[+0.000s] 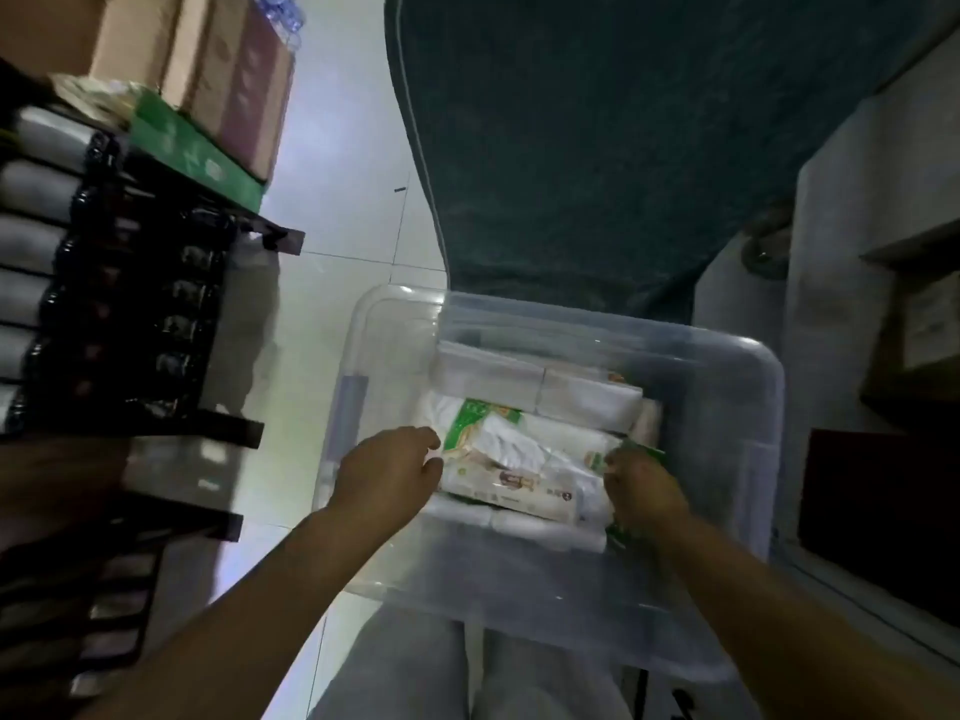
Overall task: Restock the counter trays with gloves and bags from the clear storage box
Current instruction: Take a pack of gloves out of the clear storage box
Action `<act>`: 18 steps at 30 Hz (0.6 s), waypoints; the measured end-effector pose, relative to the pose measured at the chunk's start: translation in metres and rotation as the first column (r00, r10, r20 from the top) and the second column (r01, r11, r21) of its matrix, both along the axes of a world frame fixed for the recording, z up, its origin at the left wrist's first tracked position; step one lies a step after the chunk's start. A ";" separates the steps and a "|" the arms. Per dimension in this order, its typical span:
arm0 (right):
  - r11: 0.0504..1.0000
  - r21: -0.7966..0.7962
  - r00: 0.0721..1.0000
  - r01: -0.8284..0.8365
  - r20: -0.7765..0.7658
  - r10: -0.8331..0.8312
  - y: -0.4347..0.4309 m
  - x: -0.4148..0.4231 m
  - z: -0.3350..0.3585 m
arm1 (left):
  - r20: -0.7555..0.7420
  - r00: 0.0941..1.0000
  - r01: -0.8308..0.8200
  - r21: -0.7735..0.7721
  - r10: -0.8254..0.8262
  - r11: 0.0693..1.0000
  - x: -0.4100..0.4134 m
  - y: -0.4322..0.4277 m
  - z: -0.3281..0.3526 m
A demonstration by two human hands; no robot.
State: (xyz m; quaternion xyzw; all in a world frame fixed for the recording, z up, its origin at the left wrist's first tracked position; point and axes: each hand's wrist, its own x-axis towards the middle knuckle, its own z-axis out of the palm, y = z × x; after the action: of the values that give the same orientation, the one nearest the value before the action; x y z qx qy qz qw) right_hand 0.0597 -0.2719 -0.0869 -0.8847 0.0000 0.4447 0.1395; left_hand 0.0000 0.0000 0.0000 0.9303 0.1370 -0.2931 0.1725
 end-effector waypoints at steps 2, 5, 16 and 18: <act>0.999 -0.023 0.997 -0.028 0.072 0.030 0.003 0.011 -0.020 | 0.010 1.000 0.006 0.008 -0.006 1.000 0.001 -0.003 -0.015; 0.969 -0.121 0.953 -0.217 0.191 0.237 0.005 0.017 -0.046 | 0.024 0.997 0.077 0.026 -0.078 0.997 0.000 -0.009 -0.031; 0.952 -0.224 0.949 -0.210 0.189 0.254 0.007 0.007 -0.039 | 0.000 0.996 0.094 -0.030 -0.094 0.995 -0.003 -0.018 -0.040; 0.978 -0.066 0.931 -0.196 0.302 0.206 0.006 0.006 -0.013 | 0.007 0.995 0.104 -0.043 -0.104 0.994 0.000 -0.021 -0.035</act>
State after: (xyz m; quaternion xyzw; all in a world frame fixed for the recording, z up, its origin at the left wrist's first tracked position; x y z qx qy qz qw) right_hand 0.0655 -0.2655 -0.0996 -0.9408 -0.1044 0.3134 0.0762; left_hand 0.0000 -0.0215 -0.0349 0.9329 0.0814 -0.3027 0.1776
